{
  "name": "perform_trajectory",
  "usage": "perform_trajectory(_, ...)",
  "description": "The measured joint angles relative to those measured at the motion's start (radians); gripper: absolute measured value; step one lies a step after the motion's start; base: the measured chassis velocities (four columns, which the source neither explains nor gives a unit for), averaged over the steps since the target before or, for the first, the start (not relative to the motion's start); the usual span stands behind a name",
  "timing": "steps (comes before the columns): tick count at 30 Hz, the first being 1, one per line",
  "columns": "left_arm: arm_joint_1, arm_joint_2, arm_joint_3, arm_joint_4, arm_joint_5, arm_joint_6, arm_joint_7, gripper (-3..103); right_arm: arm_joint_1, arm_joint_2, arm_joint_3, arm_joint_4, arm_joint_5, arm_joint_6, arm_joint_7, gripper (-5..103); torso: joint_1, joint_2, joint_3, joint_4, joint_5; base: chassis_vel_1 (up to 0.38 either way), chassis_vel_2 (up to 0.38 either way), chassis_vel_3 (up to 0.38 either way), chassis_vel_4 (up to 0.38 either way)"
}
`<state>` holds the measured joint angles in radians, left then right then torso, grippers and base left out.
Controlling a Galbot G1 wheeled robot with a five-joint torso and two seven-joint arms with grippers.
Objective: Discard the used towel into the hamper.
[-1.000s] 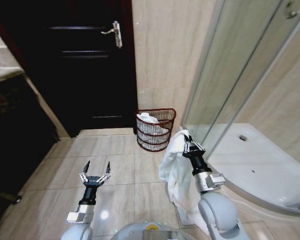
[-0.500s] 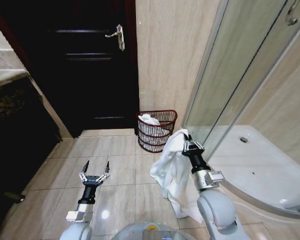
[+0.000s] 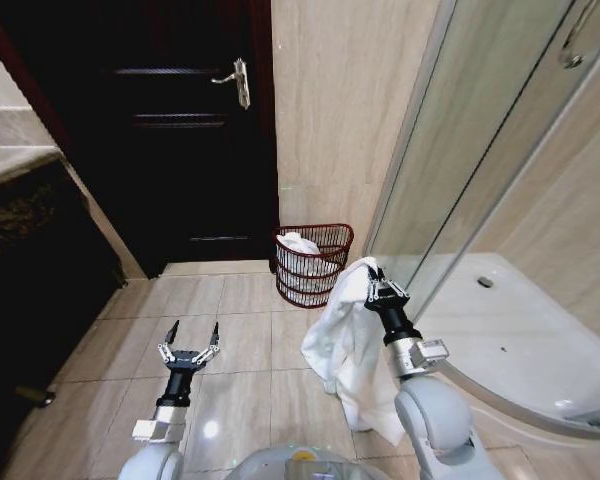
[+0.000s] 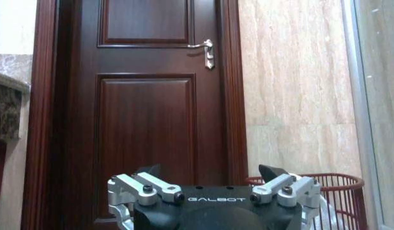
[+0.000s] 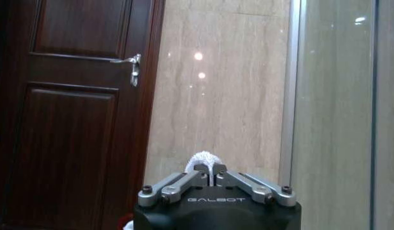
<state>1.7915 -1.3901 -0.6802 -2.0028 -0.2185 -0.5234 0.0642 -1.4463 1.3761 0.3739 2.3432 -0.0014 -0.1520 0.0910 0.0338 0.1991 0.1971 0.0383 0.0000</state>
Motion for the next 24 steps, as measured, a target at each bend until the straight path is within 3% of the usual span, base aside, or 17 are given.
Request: perform_trajectory(24,0.004,-0.002,-0.004,-0.002,0.000,-0.004,0.008,100,0.012,0.004,0.000,-0.003,0.048,0.030,0.002,2,0.028,0.097,0.069,0.0000,0.0000,0.000,0.000,0.000,0.000)
